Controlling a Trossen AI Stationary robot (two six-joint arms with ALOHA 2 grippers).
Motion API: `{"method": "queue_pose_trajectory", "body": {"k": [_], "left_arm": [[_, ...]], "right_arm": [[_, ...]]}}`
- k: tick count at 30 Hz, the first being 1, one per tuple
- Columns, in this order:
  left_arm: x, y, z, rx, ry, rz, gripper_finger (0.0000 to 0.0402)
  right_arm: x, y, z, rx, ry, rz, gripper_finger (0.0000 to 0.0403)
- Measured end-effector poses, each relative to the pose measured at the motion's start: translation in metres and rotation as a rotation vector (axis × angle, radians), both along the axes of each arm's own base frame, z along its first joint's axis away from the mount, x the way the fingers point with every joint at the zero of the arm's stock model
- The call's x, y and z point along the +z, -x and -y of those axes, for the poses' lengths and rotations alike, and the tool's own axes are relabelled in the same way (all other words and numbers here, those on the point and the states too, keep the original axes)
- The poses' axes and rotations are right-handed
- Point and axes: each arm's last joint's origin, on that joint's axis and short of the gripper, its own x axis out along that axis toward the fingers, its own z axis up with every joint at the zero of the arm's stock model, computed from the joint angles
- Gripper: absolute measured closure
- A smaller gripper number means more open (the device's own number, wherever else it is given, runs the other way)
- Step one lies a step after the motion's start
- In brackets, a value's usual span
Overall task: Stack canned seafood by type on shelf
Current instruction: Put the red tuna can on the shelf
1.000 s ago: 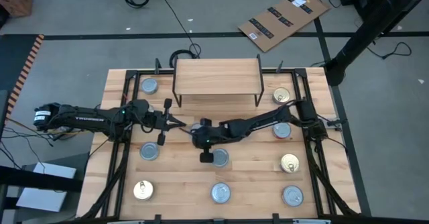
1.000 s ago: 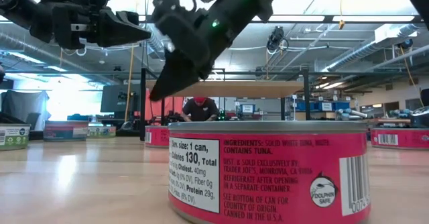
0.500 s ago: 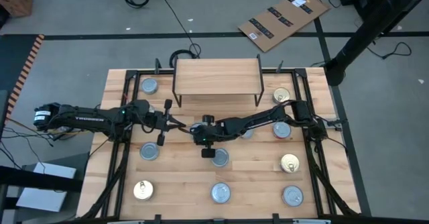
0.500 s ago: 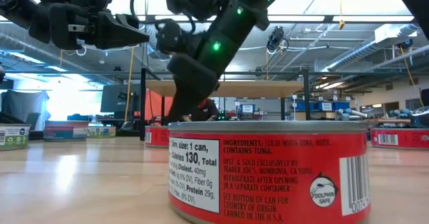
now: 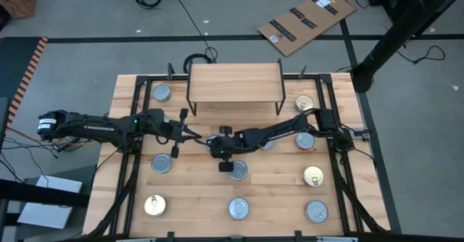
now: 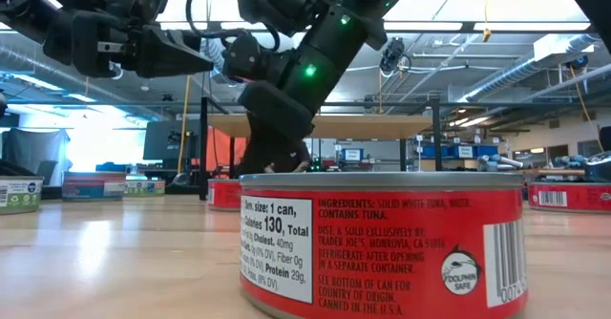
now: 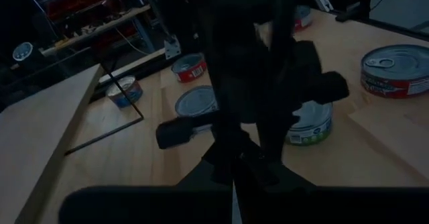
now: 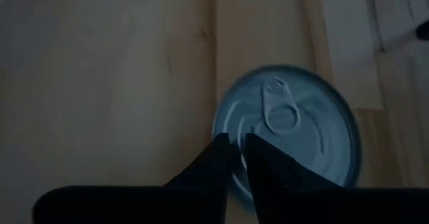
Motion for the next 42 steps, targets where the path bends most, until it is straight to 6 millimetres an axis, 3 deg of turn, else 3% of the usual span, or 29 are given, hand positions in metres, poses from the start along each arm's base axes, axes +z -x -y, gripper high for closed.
{"method": "queue_pose_trajectory", "body": {"k": [13, 24, 36, 42], "left_arm": [[0.000, 0.000, 0.000, 0.004, 0.016, -0.002, 0.0397], [-0.003, -0.002, 0.000, 0.006, 0.026, -0.020, 0.0397], [-0.022, -0.027, -0.003, 0.008, 0.029, -0.027, 0.0397], [-0.036, -0.038, -0.004, 0.007, 0.027, -0.050, 0.0397]], "right_arm": [[0.001, 0.002, -0.011, -0.013, -0.046, -0.009, 0.0323], [-0.002, 0.007, -0.009, -0.003, -0.100, -0.079, 0.0327], [0.010, 0.012, -0.025, 0.059, -0.180, -0.196, 0.0331], [0.011, 0.014, -0.042, 0.083, -0.182, -0.197, 0.0374]]}}
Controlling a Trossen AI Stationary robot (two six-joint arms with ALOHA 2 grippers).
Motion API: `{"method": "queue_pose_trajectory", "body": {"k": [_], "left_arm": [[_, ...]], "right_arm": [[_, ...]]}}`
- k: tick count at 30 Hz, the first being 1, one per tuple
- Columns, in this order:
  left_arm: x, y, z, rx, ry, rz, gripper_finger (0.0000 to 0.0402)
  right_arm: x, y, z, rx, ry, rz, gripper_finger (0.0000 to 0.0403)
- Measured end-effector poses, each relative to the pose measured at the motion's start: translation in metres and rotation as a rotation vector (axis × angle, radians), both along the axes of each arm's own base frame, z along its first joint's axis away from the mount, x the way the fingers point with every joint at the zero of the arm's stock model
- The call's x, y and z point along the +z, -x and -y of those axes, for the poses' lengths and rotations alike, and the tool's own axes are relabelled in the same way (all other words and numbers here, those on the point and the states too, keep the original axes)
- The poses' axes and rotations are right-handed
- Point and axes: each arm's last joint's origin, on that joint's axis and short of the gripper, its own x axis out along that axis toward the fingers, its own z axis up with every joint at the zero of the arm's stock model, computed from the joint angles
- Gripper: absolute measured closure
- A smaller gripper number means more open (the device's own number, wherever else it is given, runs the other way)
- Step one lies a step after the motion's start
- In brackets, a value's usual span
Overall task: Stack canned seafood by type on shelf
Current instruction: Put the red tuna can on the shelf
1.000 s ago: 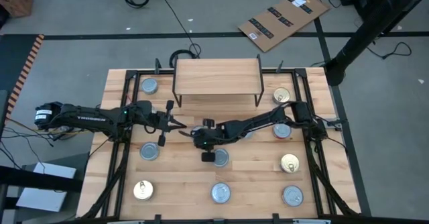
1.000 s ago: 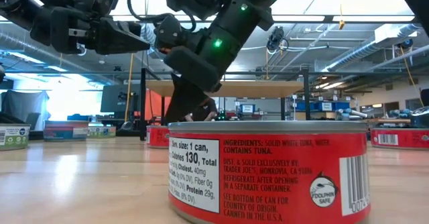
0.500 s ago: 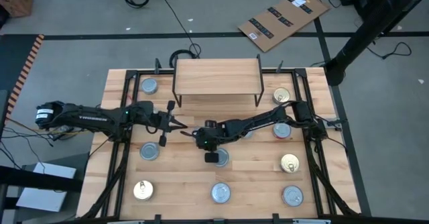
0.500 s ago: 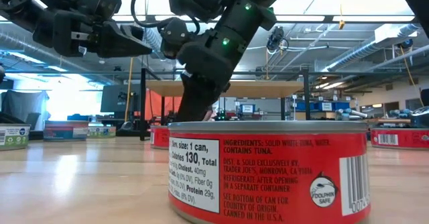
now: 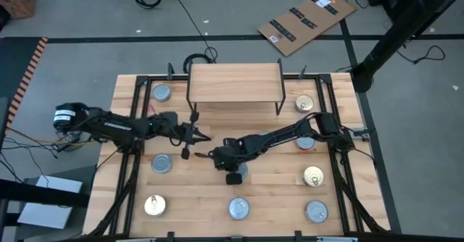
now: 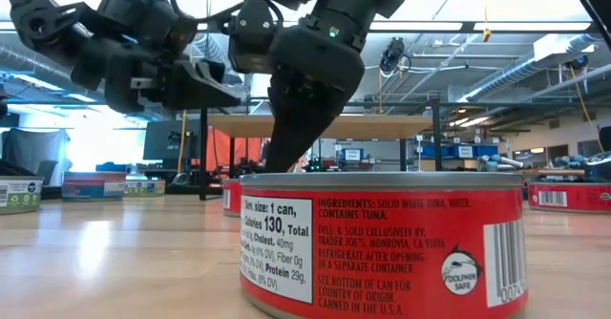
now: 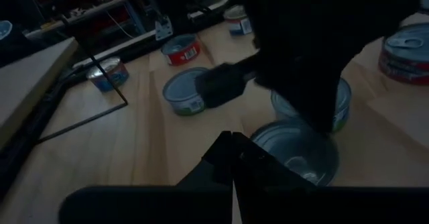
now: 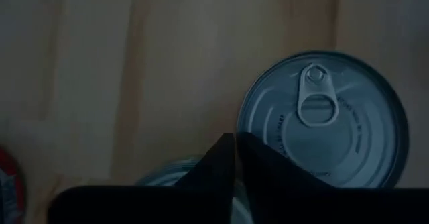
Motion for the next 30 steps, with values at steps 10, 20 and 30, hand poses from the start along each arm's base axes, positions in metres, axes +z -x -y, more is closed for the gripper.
{"method": "queue_pose_trajectory", "body": {"k": [10, 20, 30], "left_arm": [[-0.009, -0.007, -0.001, -0.001, -0.002, -0.004, 0.0397], [-0.009, -0.007, -0.001, -0.001, -0.002, -0.003, 0.0397], [-0.009, -0.007, -0.001, -0.001, -0.003, 0.000, 0.0397]], "right_arm": [[-0.003, 0.009, -0.029, -0.011, 0.013, -0.018, 0.0390], [-0.003, 0.012, -0.038, -0.004, 0.033, -0.016, 0.0387], [0.008, 0.007, -0.023, -0.073, 0.118, 0.021, 0.0359]]}}
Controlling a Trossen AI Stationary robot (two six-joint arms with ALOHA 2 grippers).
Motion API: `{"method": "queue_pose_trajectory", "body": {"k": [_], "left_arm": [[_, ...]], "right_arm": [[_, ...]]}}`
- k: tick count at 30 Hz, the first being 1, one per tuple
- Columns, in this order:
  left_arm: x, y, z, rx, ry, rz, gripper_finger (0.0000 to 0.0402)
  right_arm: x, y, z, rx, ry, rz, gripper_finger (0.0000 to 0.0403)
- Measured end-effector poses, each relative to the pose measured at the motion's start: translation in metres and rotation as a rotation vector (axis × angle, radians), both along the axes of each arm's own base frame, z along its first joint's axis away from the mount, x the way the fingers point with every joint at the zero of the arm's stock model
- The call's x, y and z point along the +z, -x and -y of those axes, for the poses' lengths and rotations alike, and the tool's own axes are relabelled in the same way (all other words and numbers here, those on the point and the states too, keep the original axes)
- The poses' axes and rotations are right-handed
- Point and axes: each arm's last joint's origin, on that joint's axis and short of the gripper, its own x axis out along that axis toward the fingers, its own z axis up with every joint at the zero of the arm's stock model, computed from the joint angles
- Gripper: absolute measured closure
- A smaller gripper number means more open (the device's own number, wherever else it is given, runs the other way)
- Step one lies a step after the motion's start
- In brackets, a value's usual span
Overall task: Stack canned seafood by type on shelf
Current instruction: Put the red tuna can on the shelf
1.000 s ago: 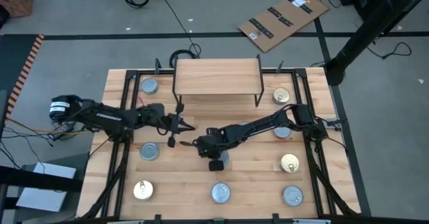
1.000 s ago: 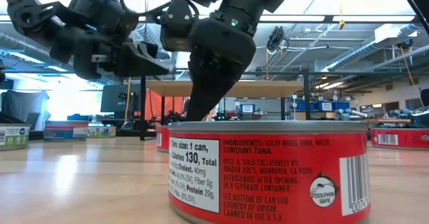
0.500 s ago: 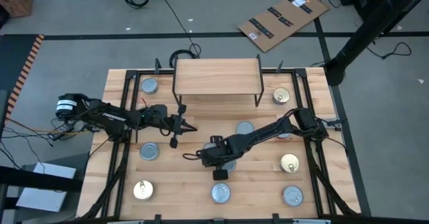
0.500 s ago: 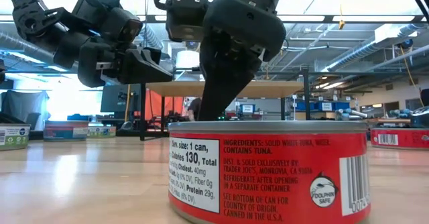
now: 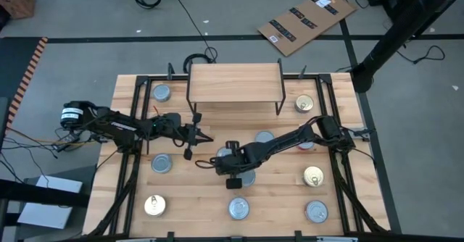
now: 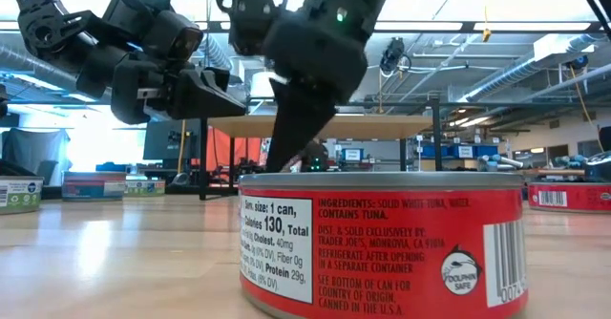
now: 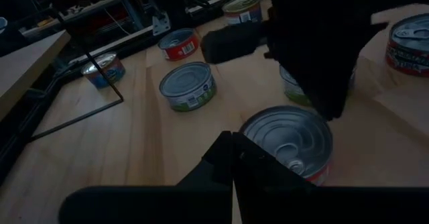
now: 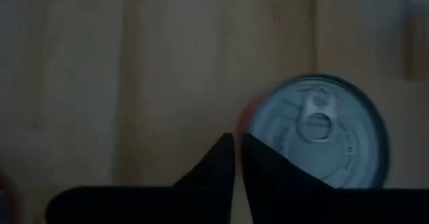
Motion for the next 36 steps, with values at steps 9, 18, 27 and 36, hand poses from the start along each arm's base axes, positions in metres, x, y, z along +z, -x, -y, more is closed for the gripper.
{"method": "queue_pose_trajectory", "body": {"k": [9, 18, 27, 36], "left_arm": [[0.000, 0.000, 0.000, 0.007, 0.006, 0.002, 0.0397], [0.007, -0.007, -0.008, 0.064, 0.078, -0.034, 0.0397], [0.000, -0.012, -0.013, 0.029, 0.119, -0.025, 0.0397], [-0.021, -0.024, -0.023, 0.054, 0.152, -0.009, 0.0397]], "right_arm": [[0.003, 0.009, -0.003, 0.019, -0.012, -0.072, 0.0335], [-0.012, 0.012, 0.005, 0.011, -0.011, -0.083, 0.0395], [-0.018, 0.011, 0.015, -0.009, -0.011, -0.073, 0.0393], [-0.017, 0.009, 0.015, -0.009, 0.012, -0.048, 0.0387]]}}
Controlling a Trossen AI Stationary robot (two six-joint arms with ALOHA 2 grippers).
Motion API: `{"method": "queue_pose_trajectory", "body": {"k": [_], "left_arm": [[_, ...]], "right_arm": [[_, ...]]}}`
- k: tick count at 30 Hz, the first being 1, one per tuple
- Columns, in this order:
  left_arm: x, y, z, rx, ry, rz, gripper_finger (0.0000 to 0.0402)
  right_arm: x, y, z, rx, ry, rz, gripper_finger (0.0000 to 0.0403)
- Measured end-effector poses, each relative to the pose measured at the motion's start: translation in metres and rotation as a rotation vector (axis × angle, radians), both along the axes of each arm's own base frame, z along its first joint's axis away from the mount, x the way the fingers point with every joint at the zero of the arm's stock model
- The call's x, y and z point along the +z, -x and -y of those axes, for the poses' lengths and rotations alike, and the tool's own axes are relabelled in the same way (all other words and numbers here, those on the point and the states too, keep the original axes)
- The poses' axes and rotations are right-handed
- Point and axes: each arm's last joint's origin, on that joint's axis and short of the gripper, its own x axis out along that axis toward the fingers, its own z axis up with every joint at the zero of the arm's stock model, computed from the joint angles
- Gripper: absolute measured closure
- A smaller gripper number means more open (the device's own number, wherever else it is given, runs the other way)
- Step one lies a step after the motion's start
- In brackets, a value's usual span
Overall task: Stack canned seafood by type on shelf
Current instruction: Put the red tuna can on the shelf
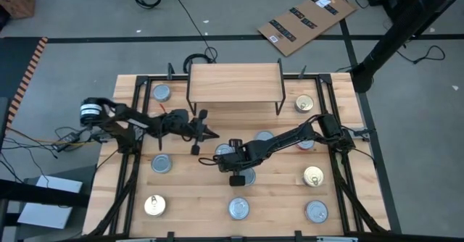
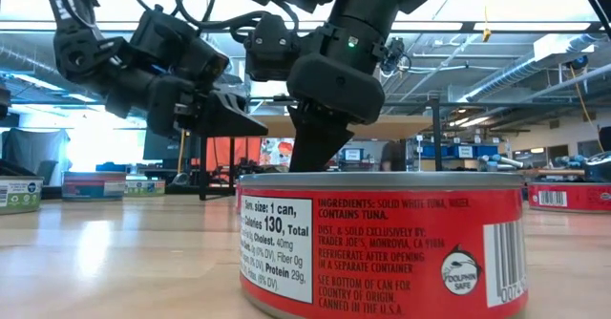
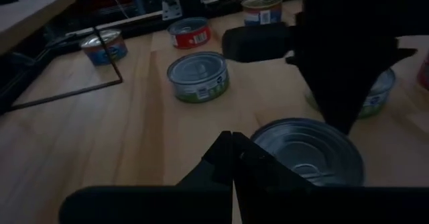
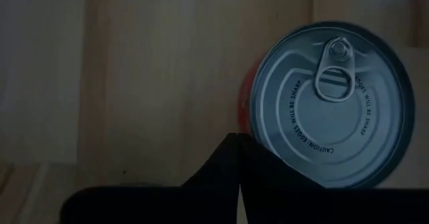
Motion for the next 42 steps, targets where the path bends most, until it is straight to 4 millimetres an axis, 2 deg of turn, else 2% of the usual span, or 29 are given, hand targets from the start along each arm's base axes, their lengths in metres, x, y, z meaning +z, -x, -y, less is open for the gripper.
{"method": "queue_pose_trajectory", "body": {"k": [9, 20, 42], "left_arm": [[-0.011, -0.003, -0.003, 0.001, 0.007, -0.012, 0.0397], [-0.011, -0.003, -0.003, -0.009, 0.005, -0.013, 0.0397], [-0.012, -0.003, -0.003, -0.010, 0.005, -0.024, 0.0397]], "right_arm": [[-0.006, 0.002, 0.004, 0.015, 0.007, -0.002, 0.0394], [-0.008, -0.003, 0.009, -0.003, 0.022, 0.060, 0.0392], [-0.008, -0.004, 0.009, -0.003, 0.021, 0.069, 0.0392]]}}
